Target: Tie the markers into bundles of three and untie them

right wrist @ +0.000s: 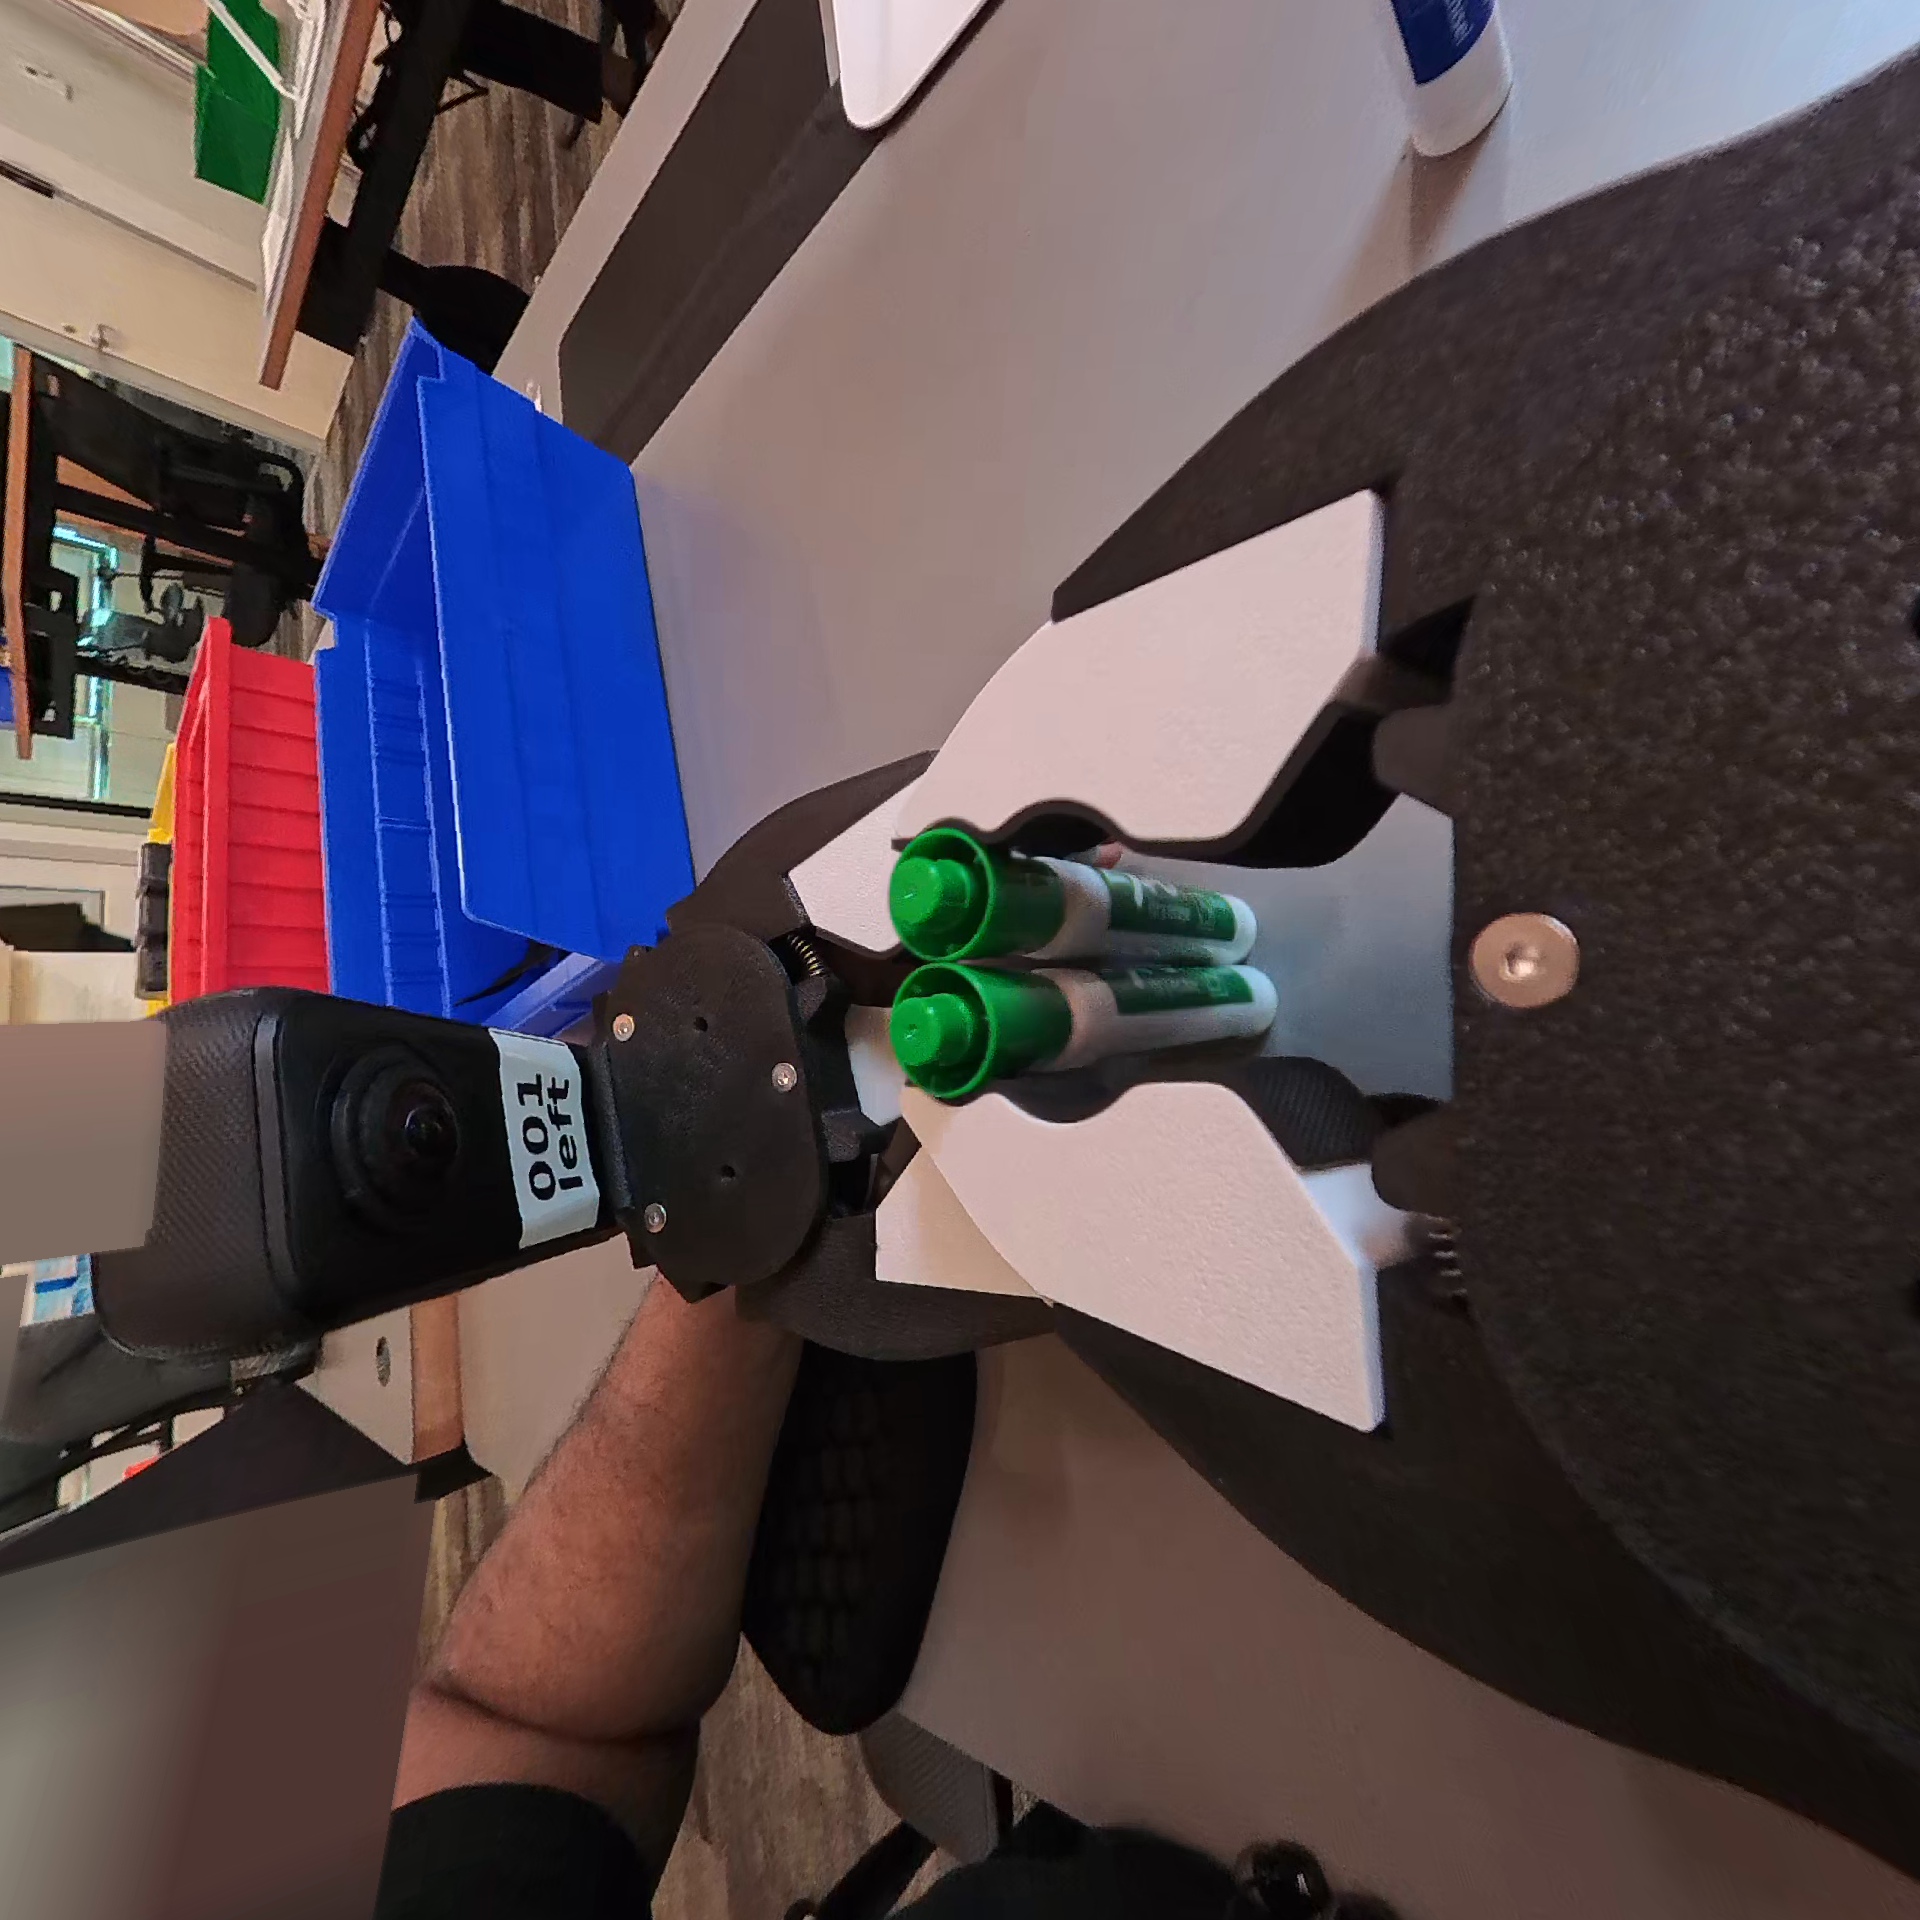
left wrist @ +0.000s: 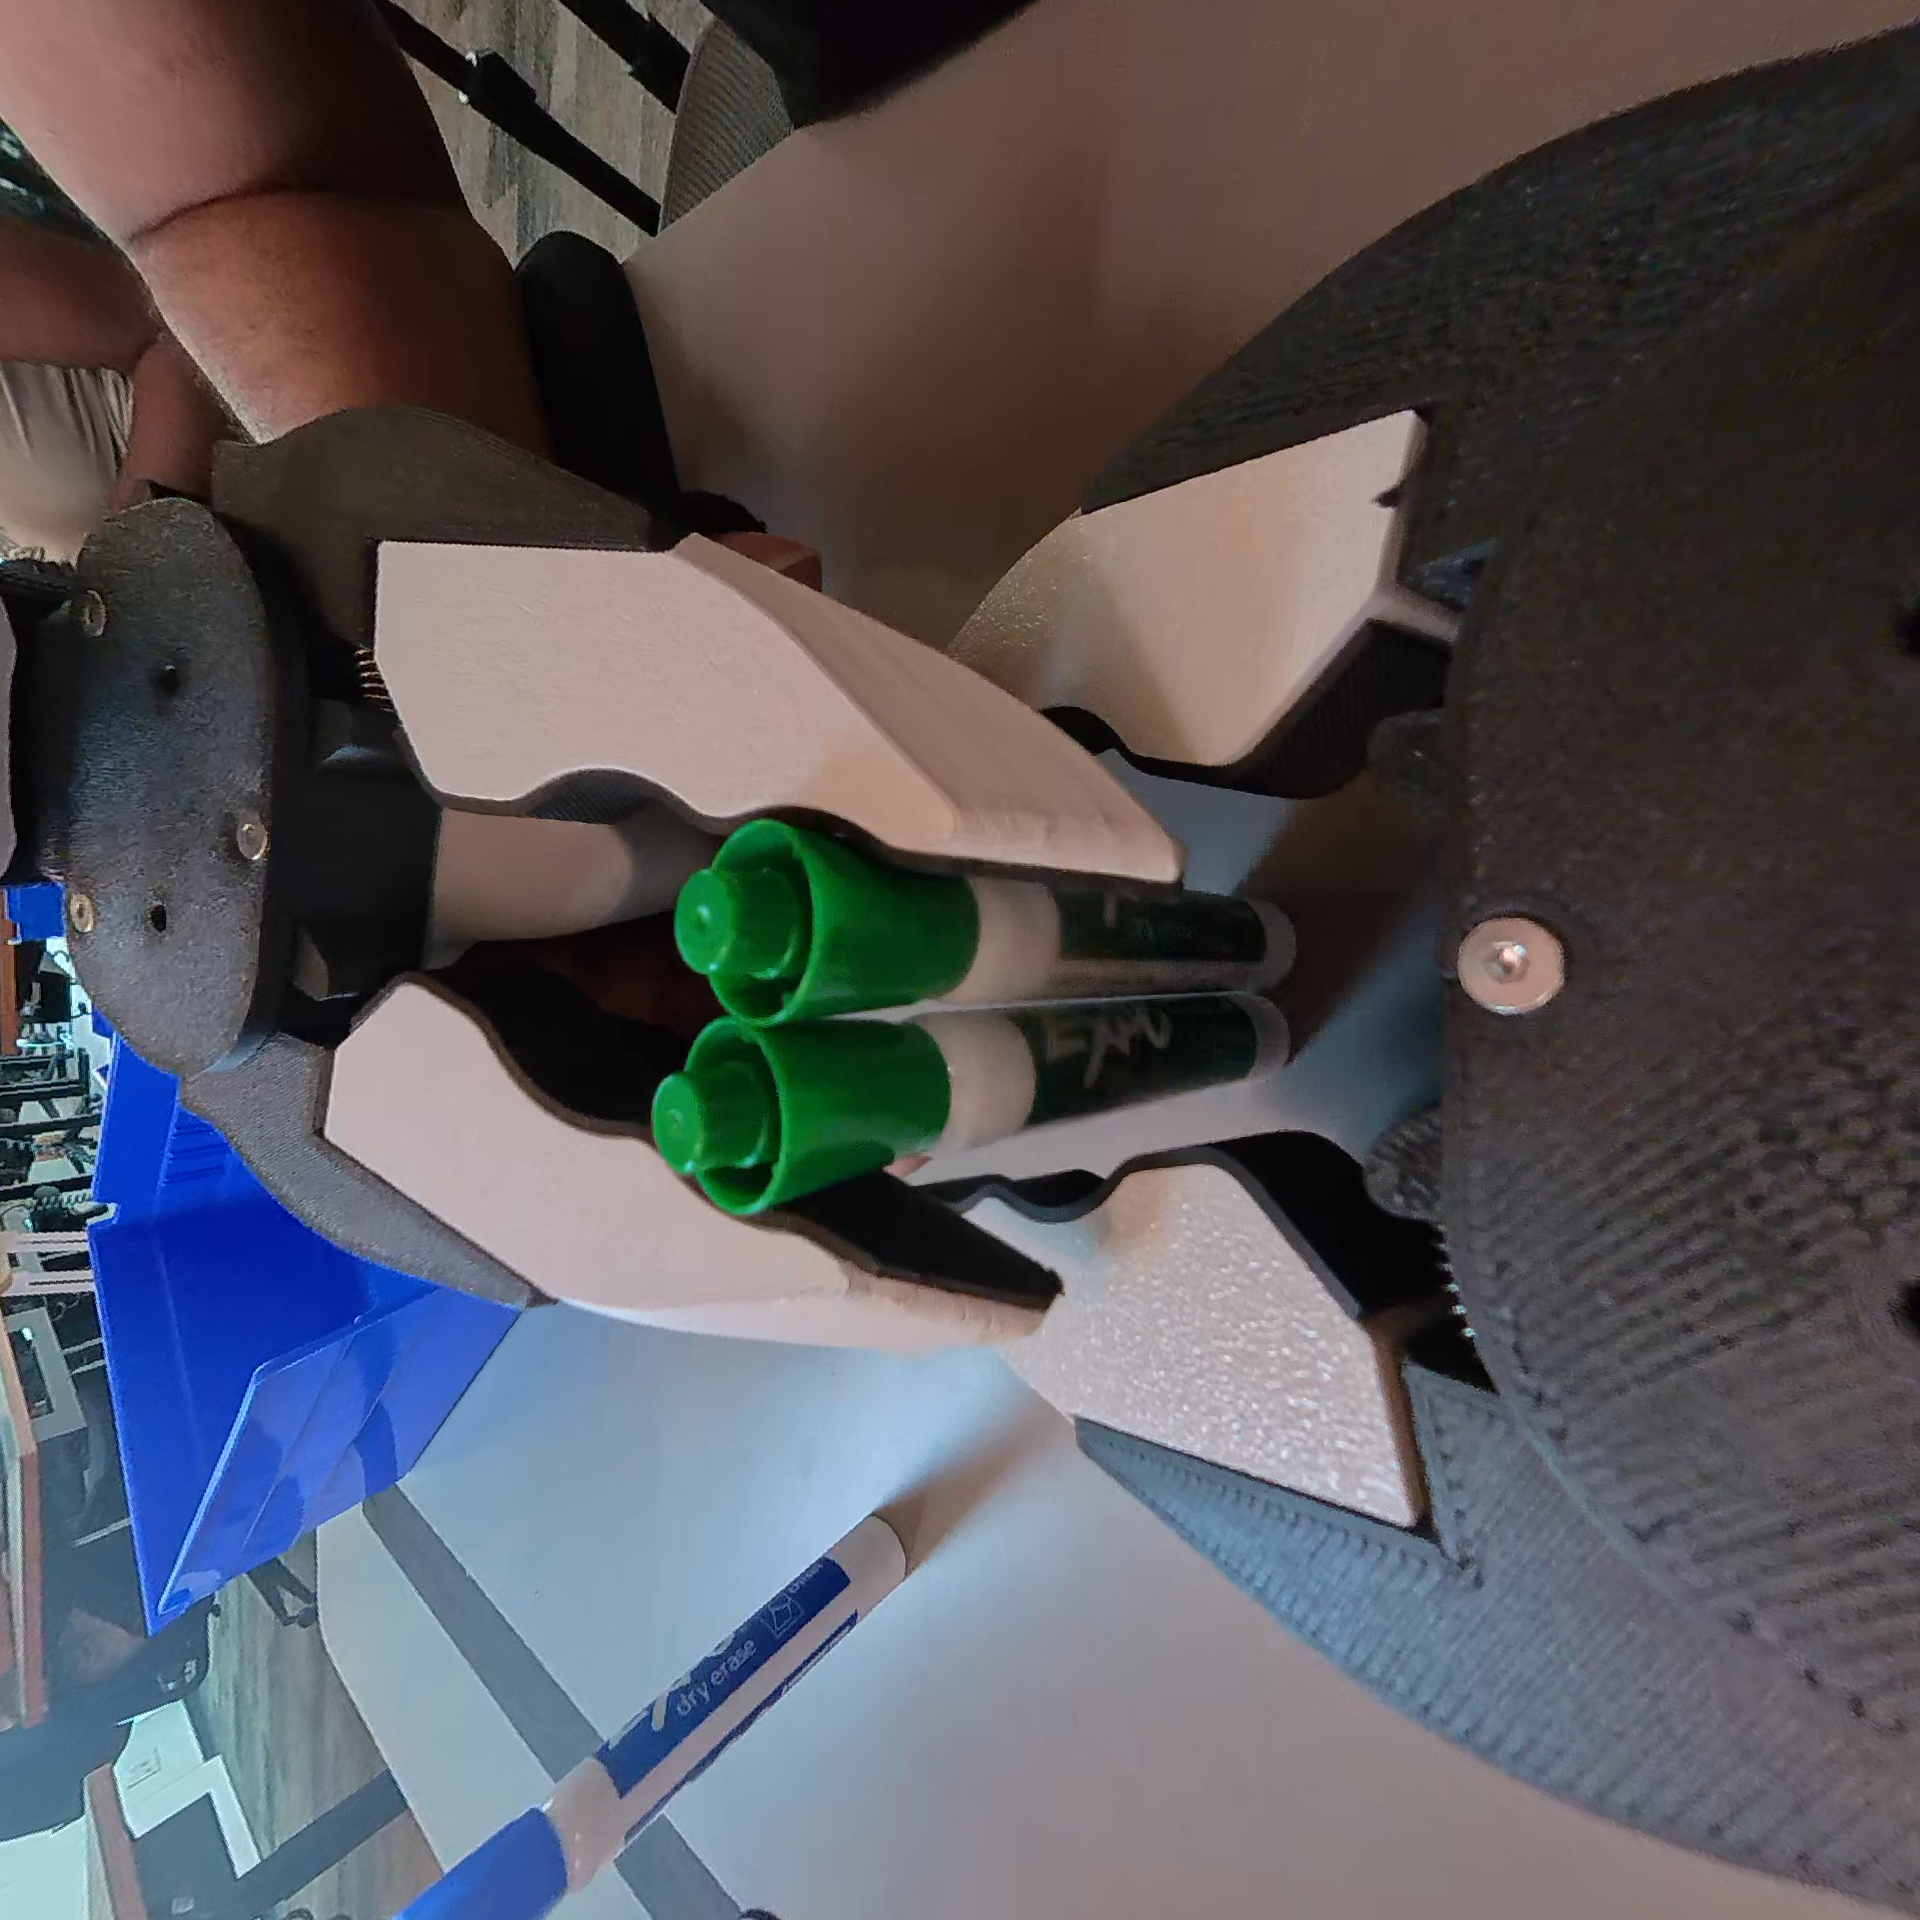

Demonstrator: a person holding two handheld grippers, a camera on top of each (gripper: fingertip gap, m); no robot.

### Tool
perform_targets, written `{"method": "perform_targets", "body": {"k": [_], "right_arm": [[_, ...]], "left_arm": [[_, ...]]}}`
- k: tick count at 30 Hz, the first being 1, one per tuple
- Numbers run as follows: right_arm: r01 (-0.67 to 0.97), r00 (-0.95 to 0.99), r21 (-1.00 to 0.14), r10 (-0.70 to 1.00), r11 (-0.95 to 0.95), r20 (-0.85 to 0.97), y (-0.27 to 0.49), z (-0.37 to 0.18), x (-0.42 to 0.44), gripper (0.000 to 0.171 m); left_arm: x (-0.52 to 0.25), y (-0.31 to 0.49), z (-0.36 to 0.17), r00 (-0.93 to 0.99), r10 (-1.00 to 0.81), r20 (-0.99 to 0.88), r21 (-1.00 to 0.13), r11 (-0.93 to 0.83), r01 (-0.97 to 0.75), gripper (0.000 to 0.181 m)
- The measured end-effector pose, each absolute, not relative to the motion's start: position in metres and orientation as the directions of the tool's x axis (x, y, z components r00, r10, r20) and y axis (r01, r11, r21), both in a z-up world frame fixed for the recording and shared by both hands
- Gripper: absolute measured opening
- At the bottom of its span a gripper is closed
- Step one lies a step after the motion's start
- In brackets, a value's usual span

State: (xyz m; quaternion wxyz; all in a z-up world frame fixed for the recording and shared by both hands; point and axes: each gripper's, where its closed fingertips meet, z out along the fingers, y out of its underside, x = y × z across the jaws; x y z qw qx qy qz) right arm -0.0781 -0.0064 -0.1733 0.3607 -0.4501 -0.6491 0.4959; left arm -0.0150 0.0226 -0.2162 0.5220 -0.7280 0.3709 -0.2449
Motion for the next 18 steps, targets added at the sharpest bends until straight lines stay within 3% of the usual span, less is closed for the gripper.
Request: {"method": "perform_targets", "body": {"k": [18], "right_arm": [[0.245,-0.358,-0.963,0.933,0.109,0.015,-0.0098,-0.1706,-0.0807,0.038]], "left_arm": [[-0.0156,0.0233,-0.2111,0.609,-0.793,0.000,-0.954,-0.182,-0.238,0.079]]}}
